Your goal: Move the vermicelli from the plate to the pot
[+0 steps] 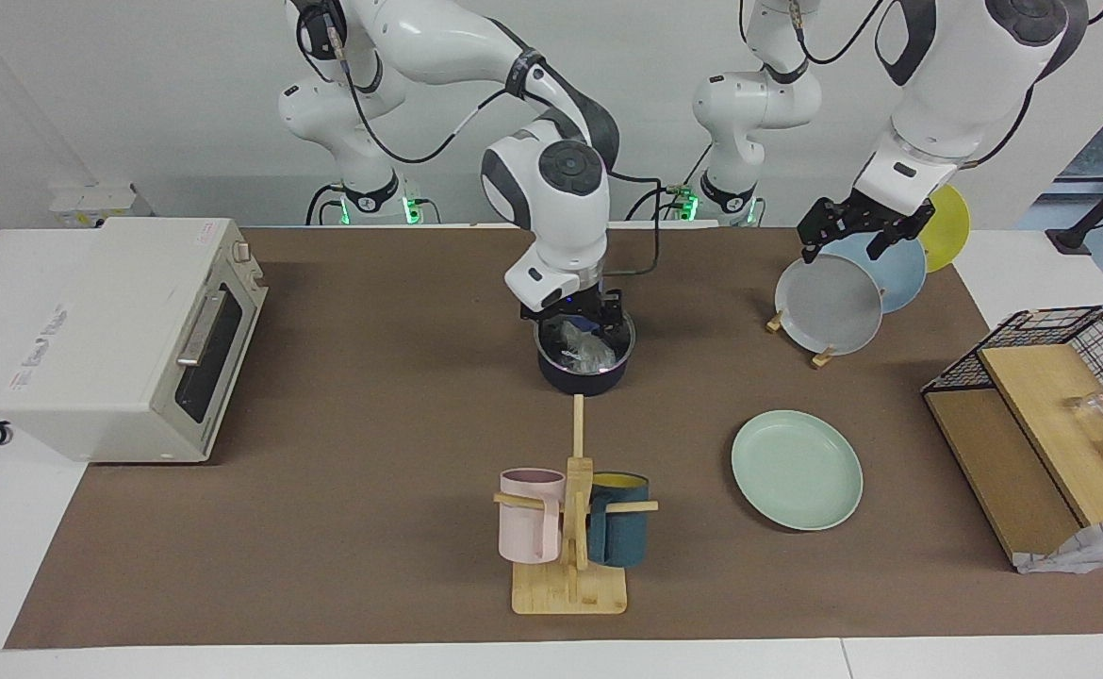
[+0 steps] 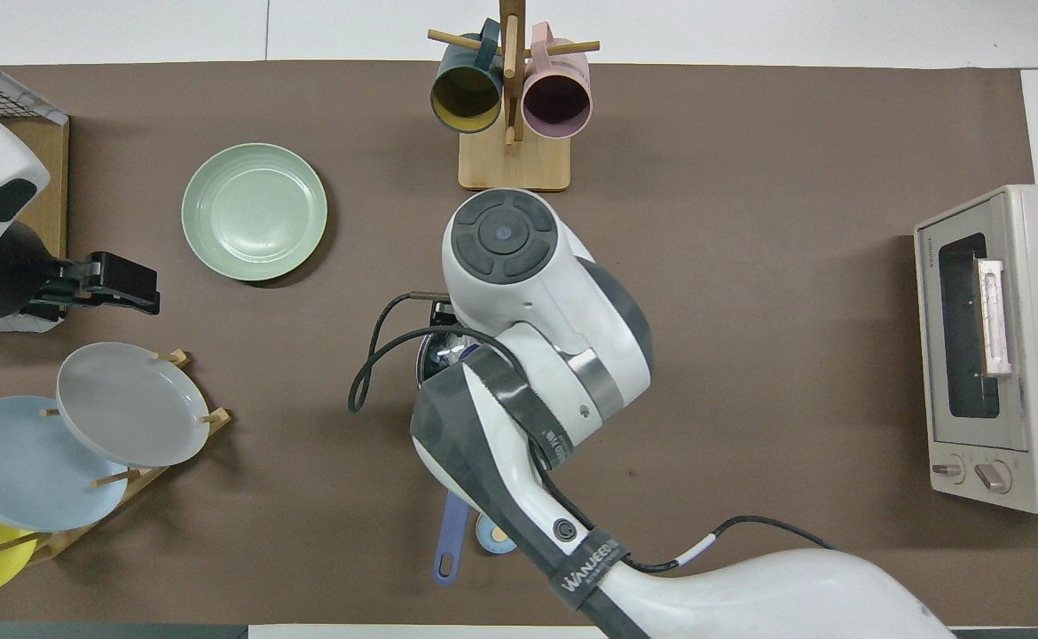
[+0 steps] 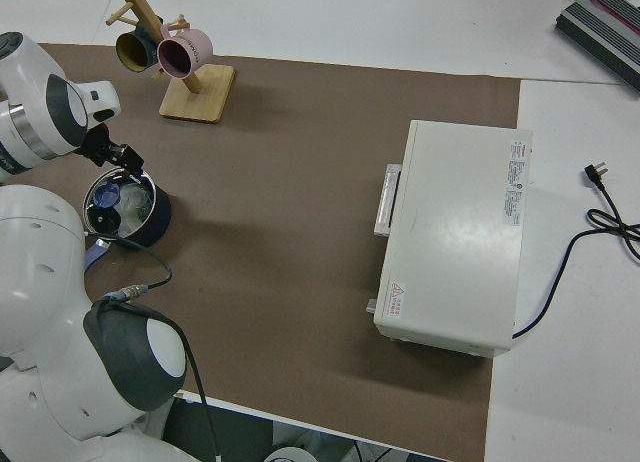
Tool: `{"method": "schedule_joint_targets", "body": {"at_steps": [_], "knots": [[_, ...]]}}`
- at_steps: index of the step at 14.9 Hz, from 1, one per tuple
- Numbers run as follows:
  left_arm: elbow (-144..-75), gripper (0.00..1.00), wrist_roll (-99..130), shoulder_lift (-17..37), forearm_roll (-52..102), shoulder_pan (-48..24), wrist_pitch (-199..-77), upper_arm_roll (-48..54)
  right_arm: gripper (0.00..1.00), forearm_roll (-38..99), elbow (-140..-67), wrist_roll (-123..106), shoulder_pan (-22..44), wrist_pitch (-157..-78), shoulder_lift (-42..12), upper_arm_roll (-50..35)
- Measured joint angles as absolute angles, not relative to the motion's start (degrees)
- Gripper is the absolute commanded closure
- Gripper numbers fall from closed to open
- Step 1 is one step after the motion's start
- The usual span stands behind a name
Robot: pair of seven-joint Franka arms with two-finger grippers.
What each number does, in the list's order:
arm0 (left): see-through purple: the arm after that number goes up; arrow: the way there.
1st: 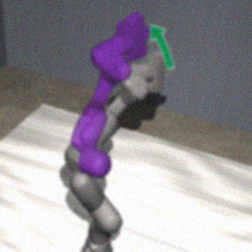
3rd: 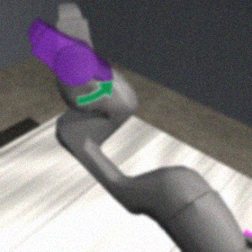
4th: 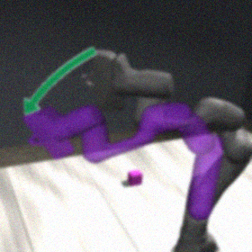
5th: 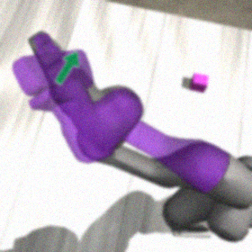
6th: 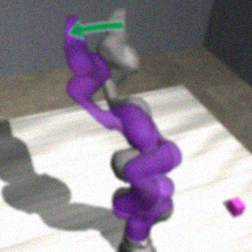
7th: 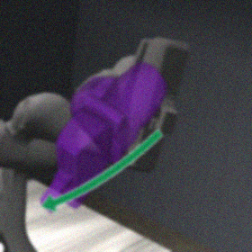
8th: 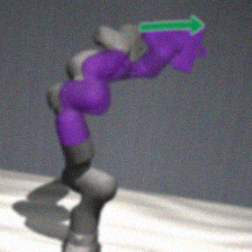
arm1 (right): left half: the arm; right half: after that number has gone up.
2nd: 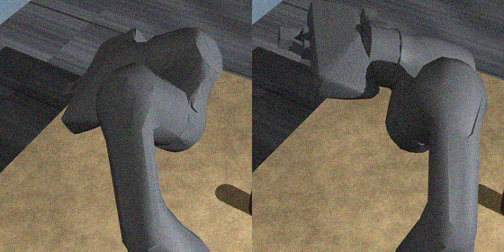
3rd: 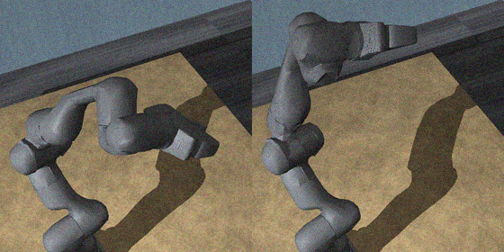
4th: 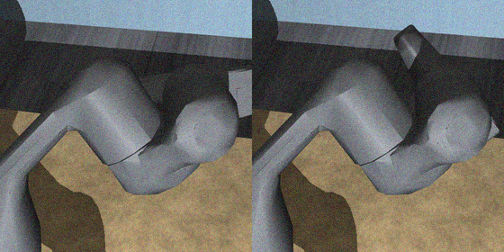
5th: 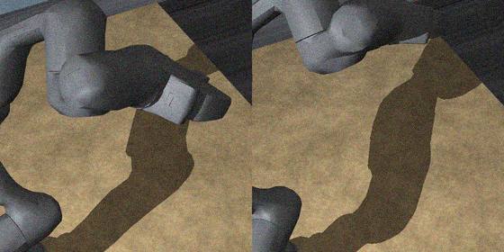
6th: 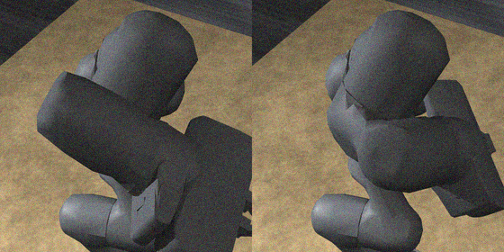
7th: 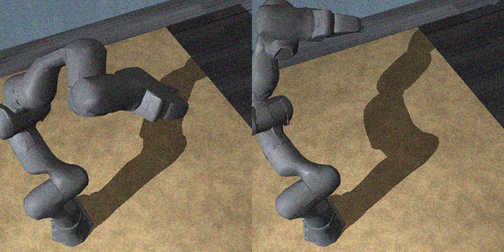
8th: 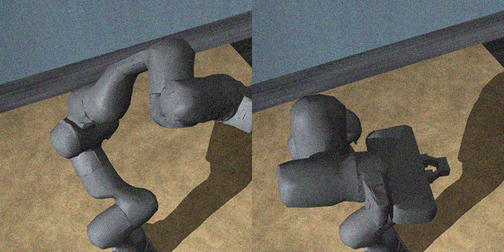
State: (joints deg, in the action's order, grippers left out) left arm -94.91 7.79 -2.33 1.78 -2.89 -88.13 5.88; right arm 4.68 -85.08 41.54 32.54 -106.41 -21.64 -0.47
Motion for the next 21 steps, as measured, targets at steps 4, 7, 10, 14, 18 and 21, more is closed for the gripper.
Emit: {"method": "schedule_joint_targets", "body": {"at_steps": [4,7,10,14,18,21], "knots": [[-94.9,0.00,7.8,-2.3,1.8,-2.7,-88.1,5.9,0.00,4.6,-84.7,31.1,24.5,-97.2,-15.0,-0.3],[-94.9,0.00,7.8,-2.3,1.8,-2.7,-88.1,5.9,0.00,4.2,-84.5,23.1,17.9,-90.6,-10.2,-0.1],[-94.9,0.00,7.8,-2.3,1.8,-2.7,-88.1,5.9,0.00,2.2,-84.5,11.5,9.7,-84.4,-5.7,0.0],[-94.9,0.00,7.8,-2.3,1.8,-2.7,-88.1,5.9,0.00,-1.3,-87.0,3.2,4.4,-82.6,-3.7,0.0],[-94.9,0.00,7.8,-2.3,1.8,-2.7,-88.1,5.9,0.00,-1.3,-93.8,1.6,2.0,-83.4,-1.1,0.0],[-94.9,0.00,7.8,-2.3,1.8,-2.7,-88.1,5.9,0.00,-1.3,-94.5,1.6,1.9,-85.2,-0.5,0.0]]}}
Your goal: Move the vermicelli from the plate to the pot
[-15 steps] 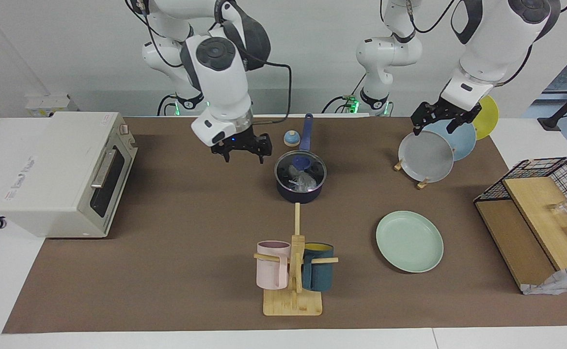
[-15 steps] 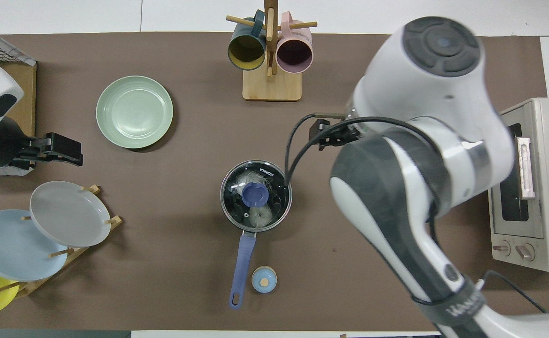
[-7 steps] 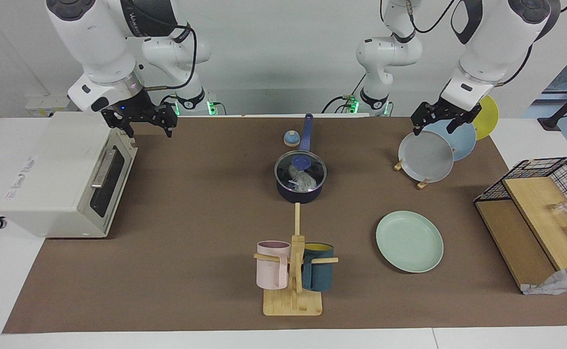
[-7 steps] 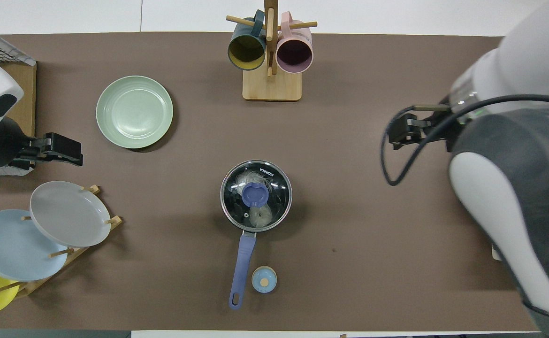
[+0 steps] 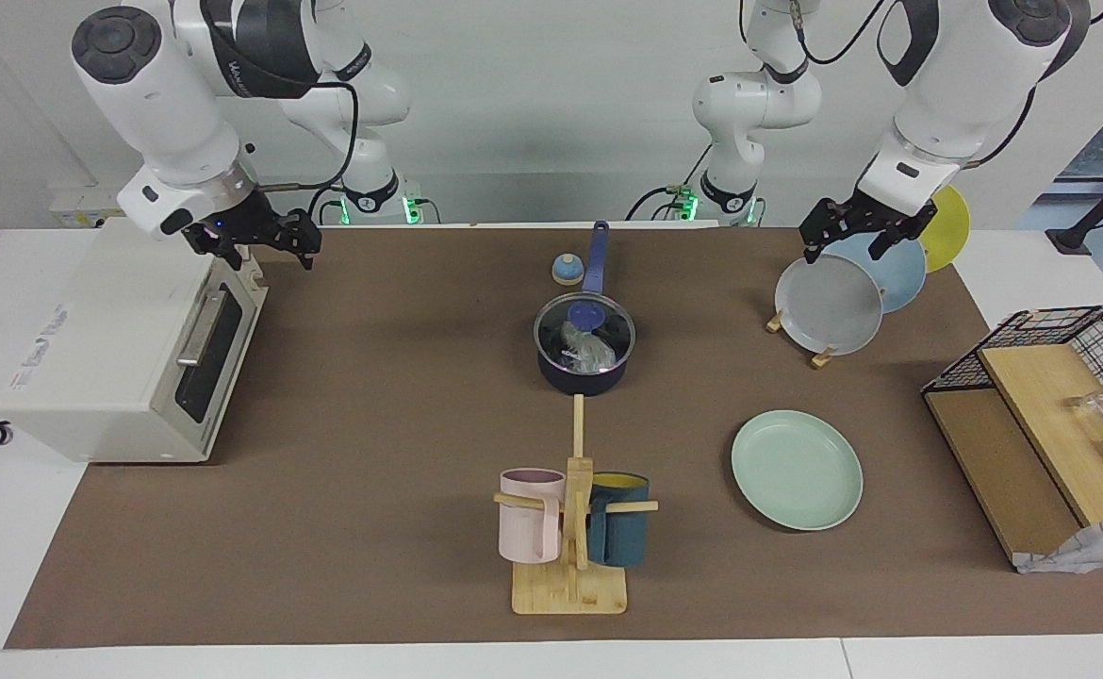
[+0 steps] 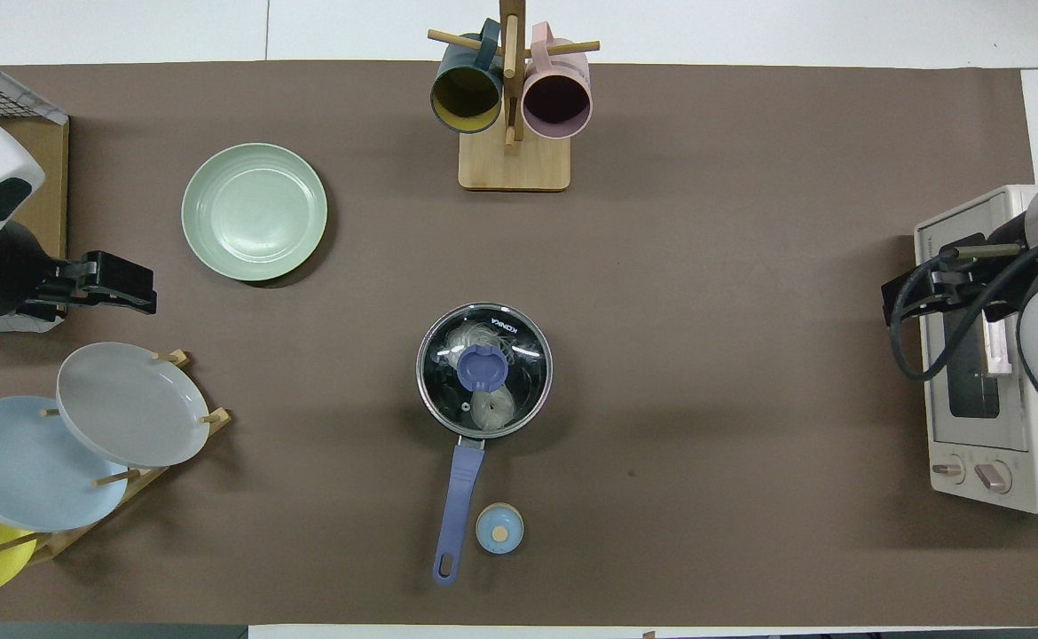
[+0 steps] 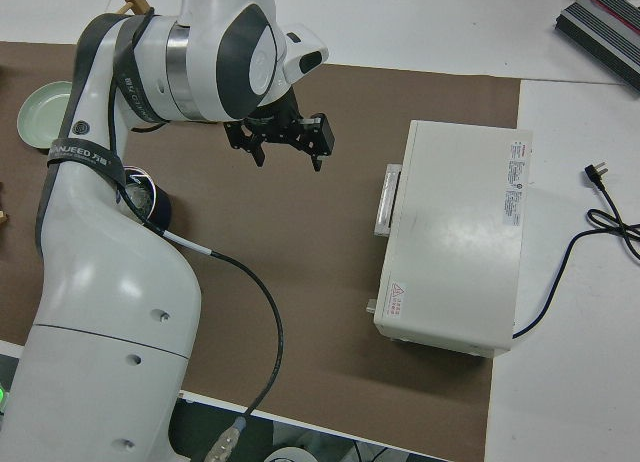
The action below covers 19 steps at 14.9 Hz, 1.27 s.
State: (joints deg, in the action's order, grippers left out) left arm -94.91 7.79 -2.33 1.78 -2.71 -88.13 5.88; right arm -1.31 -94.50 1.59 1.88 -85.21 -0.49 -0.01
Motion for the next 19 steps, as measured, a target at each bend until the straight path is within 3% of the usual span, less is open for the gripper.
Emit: {"method": "schedule_joint_targets", "body": {"at_steps": [19], "knots": [[-94.9,0.00,7.8,-2.3,1.8,-2.7,-88.1,5.9,0.00,-1.3,-94.3,1.6,0.4,-85.2,0.1,0.0]]}}
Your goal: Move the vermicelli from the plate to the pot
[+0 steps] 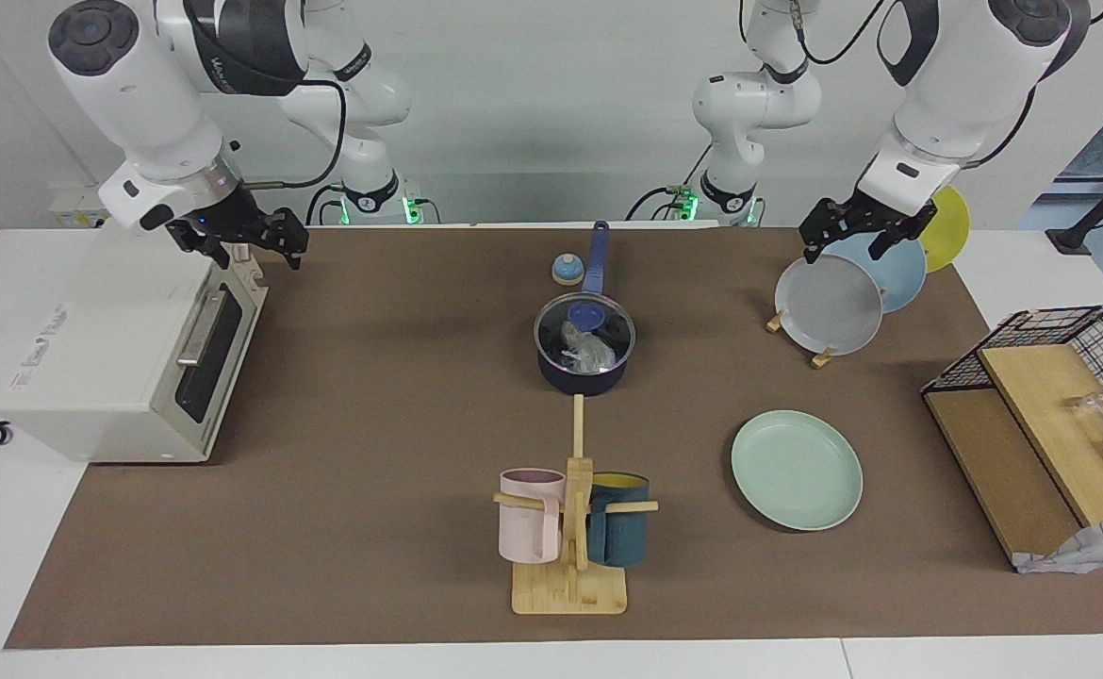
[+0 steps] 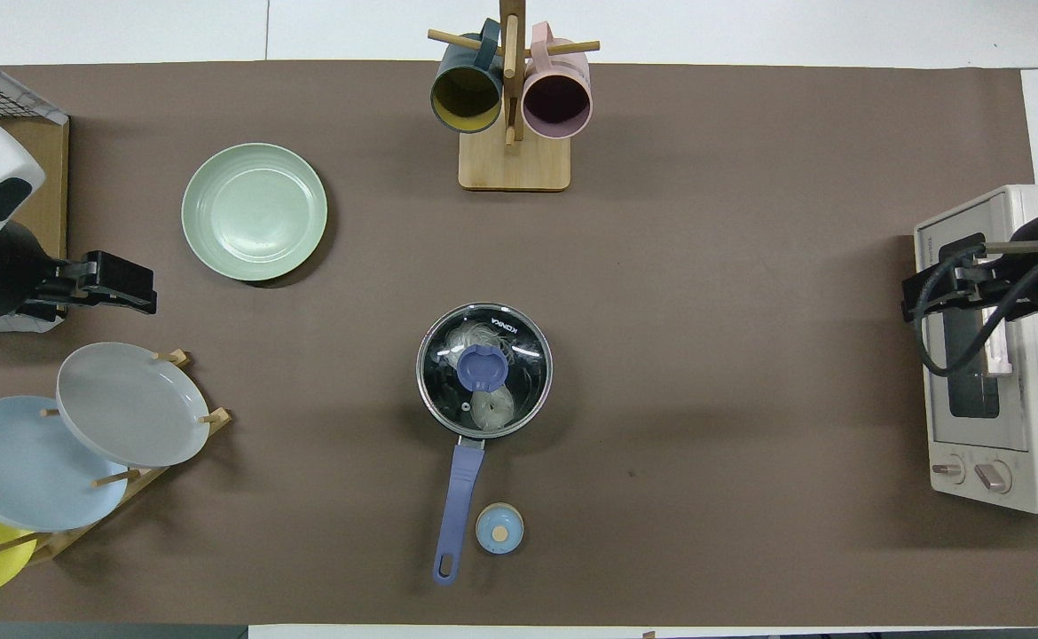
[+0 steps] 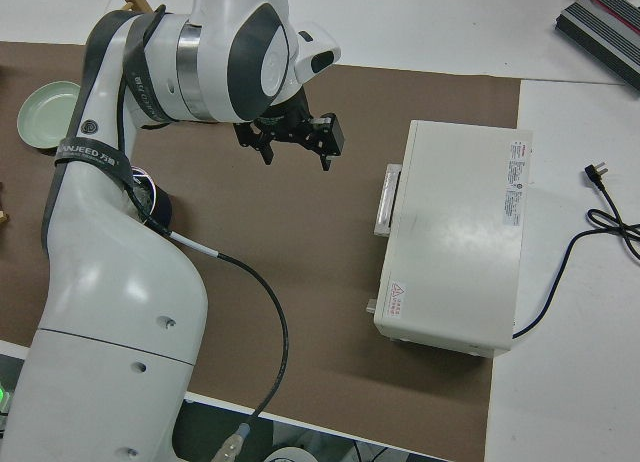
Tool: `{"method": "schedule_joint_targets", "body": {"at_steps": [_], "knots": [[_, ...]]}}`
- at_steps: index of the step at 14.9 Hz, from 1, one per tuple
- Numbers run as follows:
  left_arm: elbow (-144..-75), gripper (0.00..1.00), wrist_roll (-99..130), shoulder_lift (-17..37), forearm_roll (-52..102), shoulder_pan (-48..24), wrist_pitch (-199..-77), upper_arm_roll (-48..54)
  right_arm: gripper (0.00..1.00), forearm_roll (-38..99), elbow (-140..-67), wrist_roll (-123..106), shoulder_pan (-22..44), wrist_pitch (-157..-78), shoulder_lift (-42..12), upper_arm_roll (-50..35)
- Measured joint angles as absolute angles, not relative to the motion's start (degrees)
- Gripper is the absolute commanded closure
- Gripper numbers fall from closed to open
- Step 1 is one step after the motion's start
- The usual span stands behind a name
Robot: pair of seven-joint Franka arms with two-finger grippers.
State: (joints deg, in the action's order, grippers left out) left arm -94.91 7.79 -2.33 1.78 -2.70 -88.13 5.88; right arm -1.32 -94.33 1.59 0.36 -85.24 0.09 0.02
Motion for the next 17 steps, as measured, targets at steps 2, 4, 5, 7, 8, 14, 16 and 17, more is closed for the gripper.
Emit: {"method": "schedule_joint_targets", "body": {"at_steps": [2,4,5,7,8,14,16,17], "knots": [[-94.9,0.00,7.8,-2.3,1.8,-2.7,-88.1,5.9,0.00,-1.3,-94.3,1.6,0.3,-85.2,0.5,0.0],[-94.9,0.00,7.8,-2.3,1.8,-2.7,-88.1,5.9,0.00,-1.3,-94.1,1.6,0.2,-85.2,0.6,0.1],[-94.9,0.00,7.8,-2.3,1.8,-2.7,-88.1,5.9,0.00,-1.3,-94.0,1.6,0.2,-85.2,0.7,0.1],[-94.9,0.00,7.8,-2.3,1.8,-2.7,-88.1,5.9,0.00,-1.3,-93.9,1.6,0.1,-85.2,0.7,0.2],[-94.9,0.00,7.8,-2.3,1.8,-2.7,-88.1,5.9,0.00,-1.3,-93.8,1.6,0.1,-85.3,0.7,0.2],[-94.9,0.00,7.8,-2.3,1.8,-2.7,-88.1,5.9,0.00,-1.3,-93.5,1.6,0.3,-85.5,1.0,-0.1],[-94.9,0.00,7.8,-2.3,1.8,-2.7,-88.1,5.9,0.00,-1.3,-93.4,1.6,0.4,-85.5,1.2,-0.2],[-94.9,0.00,7.8,-2.3,1.8,-2.7,-88.1,5.9,0.00,-1.3,-93.4,1.6,0.4,-85.5,1.3,-0.2]]}}
